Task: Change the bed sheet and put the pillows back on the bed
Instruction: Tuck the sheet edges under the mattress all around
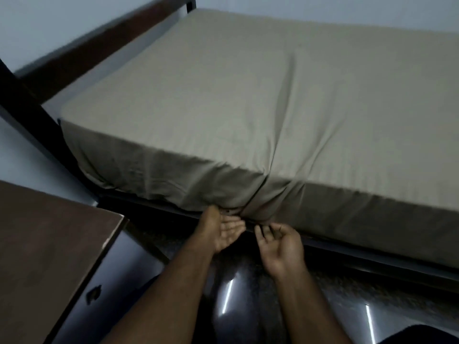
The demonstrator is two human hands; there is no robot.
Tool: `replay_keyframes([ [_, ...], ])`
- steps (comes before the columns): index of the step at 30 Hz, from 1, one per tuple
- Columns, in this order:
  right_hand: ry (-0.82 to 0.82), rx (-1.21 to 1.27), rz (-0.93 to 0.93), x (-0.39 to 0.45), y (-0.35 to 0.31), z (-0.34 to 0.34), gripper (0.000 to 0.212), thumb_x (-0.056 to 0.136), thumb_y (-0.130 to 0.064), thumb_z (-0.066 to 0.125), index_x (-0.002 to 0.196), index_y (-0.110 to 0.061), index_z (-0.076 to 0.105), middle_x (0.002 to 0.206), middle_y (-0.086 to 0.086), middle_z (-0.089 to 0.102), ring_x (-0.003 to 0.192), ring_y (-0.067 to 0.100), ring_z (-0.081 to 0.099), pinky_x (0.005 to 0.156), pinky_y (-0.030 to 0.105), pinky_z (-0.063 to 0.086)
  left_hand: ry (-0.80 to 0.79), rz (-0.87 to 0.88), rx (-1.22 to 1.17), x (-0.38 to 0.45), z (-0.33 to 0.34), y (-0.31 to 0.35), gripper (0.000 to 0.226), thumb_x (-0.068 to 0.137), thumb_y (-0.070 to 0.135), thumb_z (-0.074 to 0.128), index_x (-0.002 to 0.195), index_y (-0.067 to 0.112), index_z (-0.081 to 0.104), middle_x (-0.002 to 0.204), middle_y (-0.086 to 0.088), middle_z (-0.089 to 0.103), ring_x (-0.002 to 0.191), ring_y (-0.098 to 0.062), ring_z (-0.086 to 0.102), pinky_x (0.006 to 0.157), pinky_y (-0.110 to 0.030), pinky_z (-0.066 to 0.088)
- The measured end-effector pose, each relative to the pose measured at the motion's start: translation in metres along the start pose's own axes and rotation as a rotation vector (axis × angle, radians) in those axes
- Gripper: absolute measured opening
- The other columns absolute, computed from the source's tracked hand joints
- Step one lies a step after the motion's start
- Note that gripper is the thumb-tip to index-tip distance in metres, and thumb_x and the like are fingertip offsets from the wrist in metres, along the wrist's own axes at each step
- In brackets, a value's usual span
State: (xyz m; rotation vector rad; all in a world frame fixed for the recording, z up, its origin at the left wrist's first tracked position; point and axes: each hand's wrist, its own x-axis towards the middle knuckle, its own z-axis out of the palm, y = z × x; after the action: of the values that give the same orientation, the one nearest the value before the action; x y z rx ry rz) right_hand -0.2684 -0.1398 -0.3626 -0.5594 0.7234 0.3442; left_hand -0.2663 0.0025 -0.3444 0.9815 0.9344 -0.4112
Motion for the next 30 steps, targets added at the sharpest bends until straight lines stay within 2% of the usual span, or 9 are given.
replay_keyframes([
  [2, 0.027, -0.240, 0.008, -0.011, 0.012, 0.014, 0.017, 0.096, -0.005, 0.047, 0.084, -0.008, 0.058, 0.078, 0.008, 0.066, 0.078, 0.020, 0.064, 0.067, 0.030, 0.057, 0.154, 0.196, 0.107, -0.010, -0.013, 0.016, 0.037, 0.103, 0.029, 0.040, 0.083, 0.006, 0.061, 0.050, -0.003, 0.062, 0.042, -0.011, 0.059, 0.035, -0.014, 0.039],
  [4, -0.039, -0.520, -0.072, -0.027, 0.027, 0.041, 0.015, 0.100, -0.016, 0.051, 0.092, -0.009, 0.063, 0.082, 0.008, 0.070, 0.068, 0.019, 0.067, 0.056, 0.026, 0.054, 0.281, 0.486, 0.089, -0.021, -0.025, 0.038, 0.033, 0.101, 0.022, 0.045, 0.072, 0.010, 0.056, 0.043, 0.000, 0.051, 0.030, -0.010, 0.047, 0.033, -0.014, 0.031],
  [8, -0.147, -0.737, -0.418, -0.052, 0.039, 0.108, 0.029, 0.101, -0.033, 0.056, 0.083, -0.010, 0.062, 0.069, 0.008, 0.066, 0.043, 0.014, 0.058, 0.037, 0.020, 0.043, 0.340, 0.794, -0.080, -0.054, -0.044, 0.094, 0.048, 0.100, 0.049, 0.051, 0.069, 0.012, 0.053, 0.046, -0.003, 0.050, 0.031, -0.016, 0.043, 0.034, -0.017, 0.033],
  [10, -0.119, -0.750, -0.435, -0.055, 0.035, 0.135, 0.044, 0.101, -0.044, 0.050, 0.079, -0.009, 0.062, 0.066, 0.009, 0.066, 0.040, 0.016, 0.056, 0.036, 0.020, 0.041, 0.382, 0.827, -0.029, -0.056, -0.051, 0.110, 0.052, 0.098, 0.052, 0.054, 0.066, 0.011, 0.055, 0.043, -0.001, 0.052, 0.031, -0.017, 0.047, 0.033, -0.017, 0.034],
  [13, -0.073, -0.747, -0.443, -0.049, 0.042, 0.150, 0.050, 0.105, -0.042, 0.041, 0.074, -0.008, 0.060, 0.055, 0.006, 0.062, 0.035, 0.014, 0.053, 0.034, 0.017, 0.036, 0.416, 0.817, -0.035, -0.056, -0.067, 0.125, 0.044, 0.102, 0.034, 0.052, 0.065, 0.011, 0.053, 0.042, 0.002, 0.049, 0.030, -0.011, 0.044, 0.031, -0.016, 0.032],
  [16, -0.207, -0.858, -0.391, -0.055, 0.082, 0.173, 0.044, 0.107, -0.035, 0.038, 0.076, -0.011, 0.058, 0.056, 0.003, 0.061, 0.033, 0.011, 0.051, 0.033, 0.016, 0.033, 0.489, 0.802, -0.190, -0.063, -0.112, 0.144, 0.038, 0.102, 0.029, 0.048, 0.066, 0.015, 0.049, 0.034, 0.009, 0.045, 0.025, -0.005, 0.040, 0.033, -0.019, 0.029],
  [22, -0.239, -0.908, -0.386, -0.052, 0.098, 0.188, 0.041, 0.105, -0.036, 0.039, 0.082, -0.010, 0.061, 0.066, 0.005, 0.063, 0.040, 0.015, 0.054, 0.035, 0.018, 0.037, 0.469, 0.708, -0.259, -0.052, -0.134, 0.155, 0.040, 0.102, 0.039, 0.050, 0.069, 0.018, 0.047, 0.042, 0.005, 0.048, 0.027, -0.006, 0.044, 0.032, -0.010, 0.026],
  [26, -0.259, -0.858, -0.338, -0.053, 0.089, 0.176, 0.051, 0.103, -0.050, 0.040, 0.090, -0.007, 0.065, 0.070, 0.008, 0.065, 0.044, 0.019, 0.057, 0.038, 0.019, 0.039, 0.699, 0.916, -0.178, -0.055, -0.147, 0.163, 0.050, 0.082, 0.054, 0.066, 0.059, 0.012, 0.050, 0.050, -0.007, 0.049, 0.038, -0.022, 0.044, 0.042, -0.023, 0.038],
  [30, -0.242, -0.808, -0.353, -0.052, 0.100, 0.196, 0.054, 0.105, -0.047, 0.036, 0.083, -0.006, 0.062, 0.064, 0.009, 0.065, 0.041, 0.019, 0.055, 0.038, 0.018, 0.039, 0.658, 0.894, -0.160, -0.061, -0.156, 0.191, 0.047, 0.089, 0.054, 0.059, 0.064, 0.014, 0.056, 0.046, -0.002, 0.053, 0.037, -0.017, 0.045, 0.044, -0.022, 0.035],
])
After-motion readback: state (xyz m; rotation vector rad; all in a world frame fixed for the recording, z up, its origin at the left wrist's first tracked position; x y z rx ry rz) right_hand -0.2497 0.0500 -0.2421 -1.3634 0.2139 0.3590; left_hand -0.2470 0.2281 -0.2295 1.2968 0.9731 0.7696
